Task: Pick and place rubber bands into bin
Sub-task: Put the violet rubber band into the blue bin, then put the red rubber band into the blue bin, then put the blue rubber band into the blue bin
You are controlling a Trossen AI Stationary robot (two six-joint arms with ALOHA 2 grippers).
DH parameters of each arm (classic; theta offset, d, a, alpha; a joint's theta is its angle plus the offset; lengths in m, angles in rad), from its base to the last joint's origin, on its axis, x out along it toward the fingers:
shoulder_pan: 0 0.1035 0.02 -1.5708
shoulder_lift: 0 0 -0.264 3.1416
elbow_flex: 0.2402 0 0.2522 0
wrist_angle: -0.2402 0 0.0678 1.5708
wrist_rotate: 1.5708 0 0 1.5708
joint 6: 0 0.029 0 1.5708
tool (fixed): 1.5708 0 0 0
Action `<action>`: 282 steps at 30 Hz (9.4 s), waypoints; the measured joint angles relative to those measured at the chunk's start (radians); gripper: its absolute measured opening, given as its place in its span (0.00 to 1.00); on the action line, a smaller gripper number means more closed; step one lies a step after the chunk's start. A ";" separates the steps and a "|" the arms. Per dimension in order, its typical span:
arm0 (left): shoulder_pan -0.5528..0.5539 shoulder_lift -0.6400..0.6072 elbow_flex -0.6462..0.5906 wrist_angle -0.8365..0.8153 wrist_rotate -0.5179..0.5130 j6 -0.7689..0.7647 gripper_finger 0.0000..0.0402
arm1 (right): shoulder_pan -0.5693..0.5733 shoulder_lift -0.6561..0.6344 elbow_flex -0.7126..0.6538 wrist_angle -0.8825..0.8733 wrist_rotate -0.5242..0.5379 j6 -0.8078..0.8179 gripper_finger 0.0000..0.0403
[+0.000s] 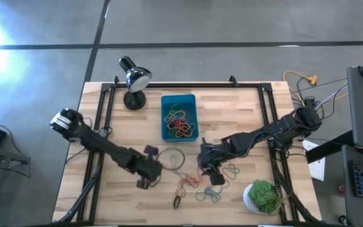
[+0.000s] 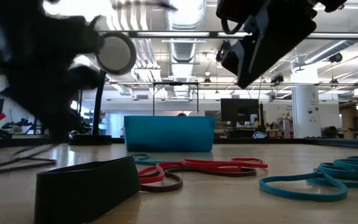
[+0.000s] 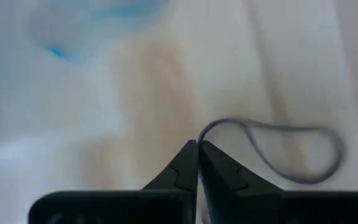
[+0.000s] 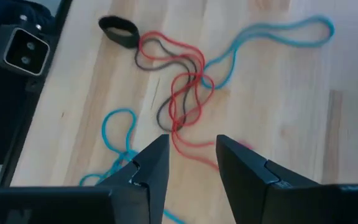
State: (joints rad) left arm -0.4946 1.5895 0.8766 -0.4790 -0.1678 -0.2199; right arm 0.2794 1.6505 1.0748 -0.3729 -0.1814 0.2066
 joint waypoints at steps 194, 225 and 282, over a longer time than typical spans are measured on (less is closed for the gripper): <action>0.072 -0.197 -0.117 -0.021 0.040 -0.194 0.32 | -0.132 0.145 0.519 -0.494 0.605 -0.294 0.02; 0.074 -0.197 -0.142 0.001 0.028 -0.182 0.32 | -0.559 0.201 0.571 -0.221 0.226 -0.481 0.02; 0.089 -0.051 0.062 0.271 0.035 0.394 0.32 | -0.026 0.199 0.476 -0.707 0.035 -0.012 0.36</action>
State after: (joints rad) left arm -0.4061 1.5384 0.9389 -0.2084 -0.1332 0.1743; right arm 0.2537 1.8496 1.5504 -1.0802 -0.1463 0.1943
